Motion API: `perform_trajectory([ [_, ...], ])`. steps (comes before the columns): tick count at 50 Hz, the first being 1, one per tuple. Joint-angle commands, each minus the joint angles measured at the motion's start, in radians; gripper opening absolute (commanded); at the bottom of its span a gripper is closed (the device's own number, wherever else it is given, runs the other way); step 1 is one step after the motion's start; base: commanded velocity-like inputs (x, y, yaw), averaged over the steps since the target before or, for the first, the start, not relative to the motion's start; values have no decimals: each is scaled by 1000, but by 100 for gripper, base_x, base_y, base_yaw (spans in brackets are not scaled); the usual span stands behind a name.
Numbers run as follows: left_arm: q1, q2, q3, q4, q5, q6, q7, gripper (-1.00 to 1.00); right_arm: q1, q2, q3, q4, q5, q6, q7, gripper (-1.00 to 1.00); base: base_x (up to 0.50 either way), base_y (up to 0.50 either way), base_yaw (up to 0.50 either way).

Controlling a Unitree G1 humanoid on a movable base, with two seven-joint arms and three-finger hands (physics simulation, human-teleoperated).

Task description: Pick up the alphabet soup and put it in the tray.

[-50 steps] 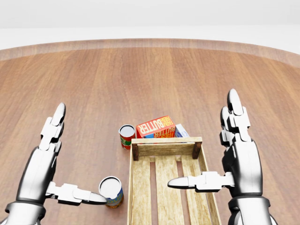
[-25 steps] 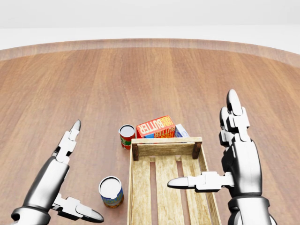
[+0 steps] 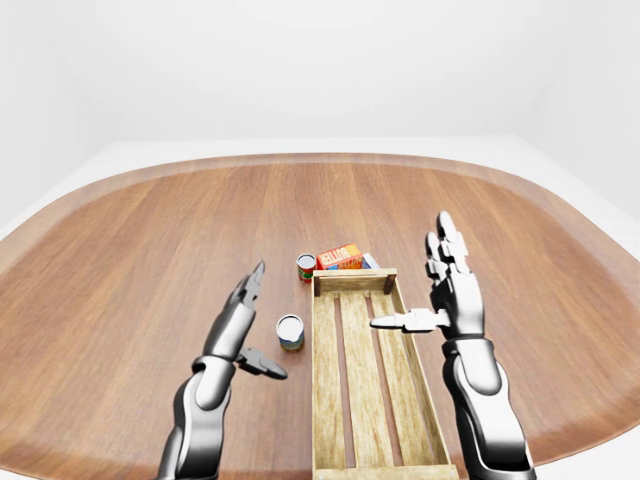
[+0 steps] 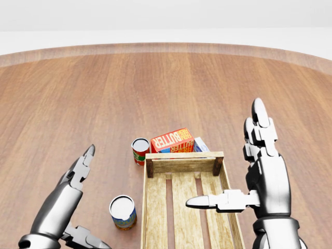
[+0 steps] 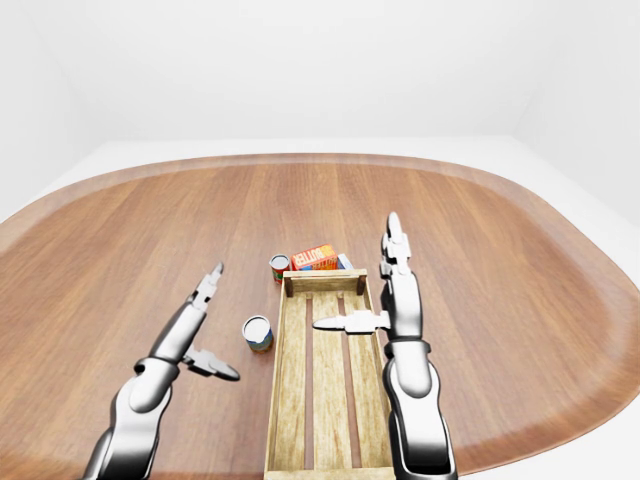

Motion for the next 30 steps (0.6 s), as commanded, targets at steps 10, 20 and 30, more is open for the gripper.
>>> perform_trajectory([
  [10,-10,-6,-21,104,-10,-1,37,100,0,0,0,-3,0,0,2,100,0,0,0],
  [20,-36,2,-12,162,-24,11,67,100,1,0,0,-5,0,0,2,100,0,0,0],
  [30,-74,3,1,177,-62,39,67,100,0,0,4,-11,-3,0,2,100,0,0,0],
])
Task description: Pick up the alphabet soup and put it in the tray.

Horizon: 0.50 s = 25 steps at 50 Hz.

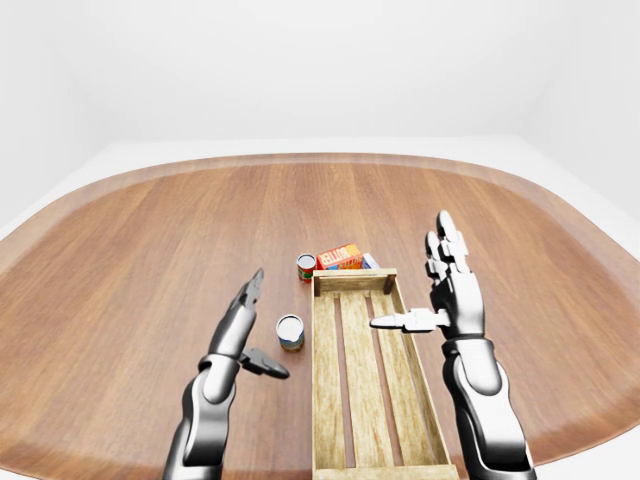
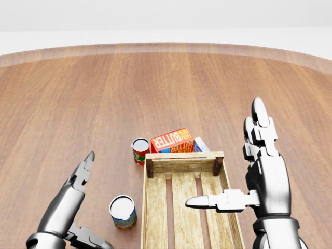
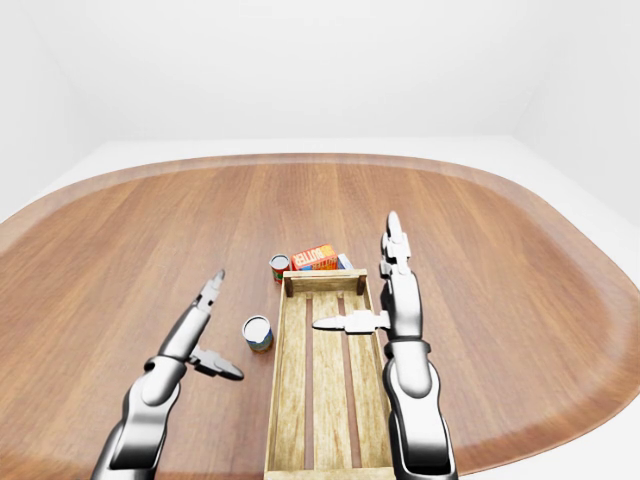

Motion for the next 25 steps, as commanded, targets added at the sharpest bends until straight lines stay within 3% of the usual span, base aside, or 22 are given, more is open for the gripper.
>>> perform_trajectory([
  [1,-35,3,7,41,-32,21,14,100,0,0,2,-12,-2,0,1,100,0,0,0],
  [9,-50,6,7,65,-57,42,13,100,2,-1,-4,-43,4,0,4,100,0,0,0],
  [25,-64,-2,-25,90,-31,43,-11,100,5,-1,-6,-53,5,0,5,100,0,0,0],
])
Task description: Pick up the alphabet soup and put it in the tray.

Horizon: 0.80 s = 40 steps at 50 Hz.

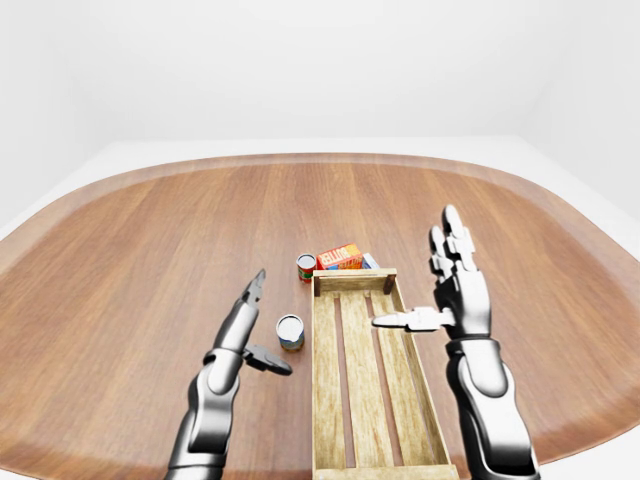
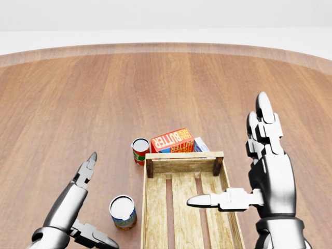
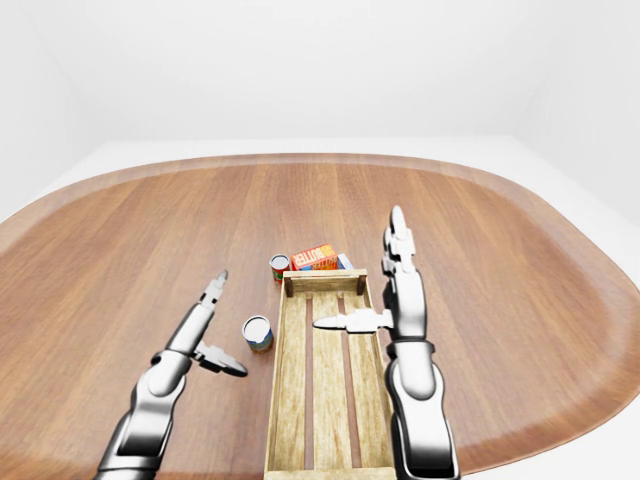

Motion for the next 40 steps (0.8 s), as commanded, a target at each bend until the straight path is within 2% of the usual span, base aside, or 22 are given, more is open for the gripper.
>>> perform_trajectory([
  [1,-9,-5,-19,15,10,0,-16,100,2,0,-2,-10,1,0,1,100,0,0,0],
  [27,-18,-9,-40,97,24,0,-6,100,4,0,1,-11,-1,0,0,100,0,0,0],
  [31,-25,-15,-33,90,3,0,-2,100,5,1,3,-11,-2,0,-1,100,0,0,0],
  [40,-37,-10,-38,139,4,0,39,100,6,0,0,-22,1,0,2,100,0,0,0],
])
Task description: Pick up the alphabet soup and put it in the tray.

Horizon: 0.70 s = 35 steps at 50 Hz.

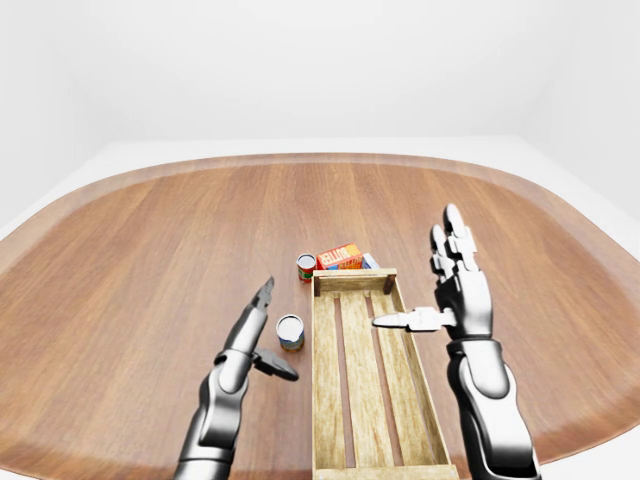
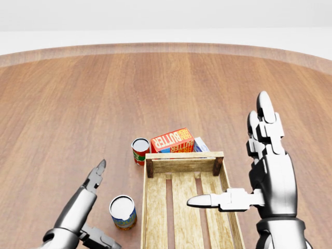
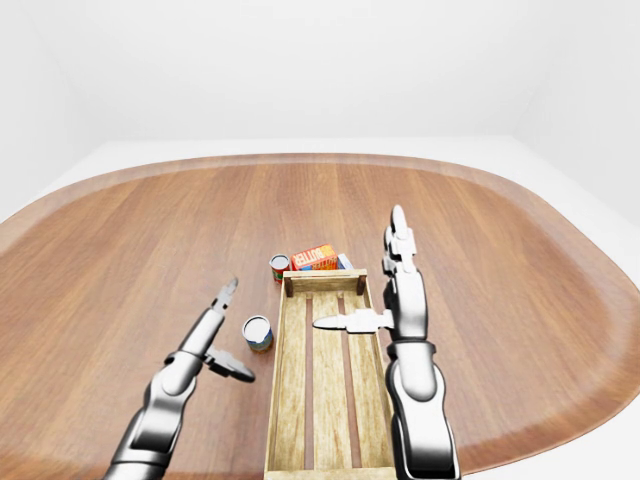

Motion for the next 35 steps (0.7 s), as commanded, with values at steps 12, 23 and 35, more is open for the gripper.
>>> perform_trajectory([
  [12,-94,13,25,87,-5,0,46,100,-1,0,1,-8,1,0,2,100,0,0,0],
  [23,-165,9,21,228,-54,0,109,100,-2,-1,-7,-10,8,0,4,100,0,0,0],
  [35,-220,28,20,408,-70,0,152,100,-3,-1,-7,-1,8,0,2,100,0,0,0],
])
